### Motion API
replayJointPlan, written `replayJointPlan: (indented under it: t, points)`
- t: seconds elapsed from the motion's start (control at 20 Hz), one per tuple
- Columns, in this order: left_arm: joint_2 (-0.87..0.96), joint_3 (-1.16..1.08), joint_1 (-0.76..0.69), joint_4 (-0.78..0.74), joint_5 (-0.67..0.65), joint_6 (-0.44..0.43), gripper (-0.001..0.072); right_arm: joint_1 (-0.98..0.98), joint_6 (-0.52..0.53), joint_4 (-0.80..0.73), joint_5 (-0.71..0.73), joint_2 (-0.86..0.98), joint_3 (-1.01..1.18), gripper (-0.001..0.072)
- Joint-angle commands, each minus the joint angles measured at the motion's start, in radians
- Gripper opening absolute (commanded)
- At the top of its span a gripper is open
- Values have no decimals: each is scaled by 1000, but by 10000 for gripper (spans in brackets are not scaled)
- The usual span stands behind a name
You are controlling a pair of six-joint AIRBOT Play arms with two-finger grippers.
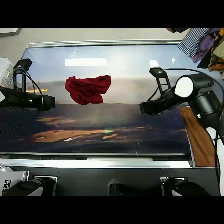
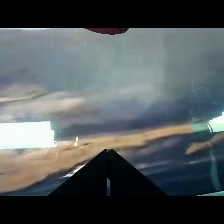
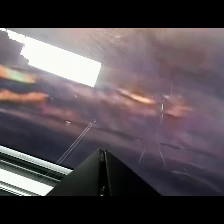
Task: Fold the clothes and pants, and hang the long-sleeved shirts on hangers.
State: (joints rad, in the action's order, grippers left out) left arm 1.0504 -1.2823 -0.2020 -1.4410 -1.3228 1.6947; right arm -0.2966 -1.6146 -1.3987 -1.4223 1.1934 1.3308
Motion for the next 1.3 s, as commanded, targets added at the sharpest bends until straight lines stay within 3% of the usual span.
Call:
replayJointPlan:
  t: [0.0,1.25]
  points:
    - [0,0,-1,0,0,0,16,-1,0,0,0,0,1,37]
    - [0,0,-1,0,16,-1,16,-1,0,0,17,0,1,37]
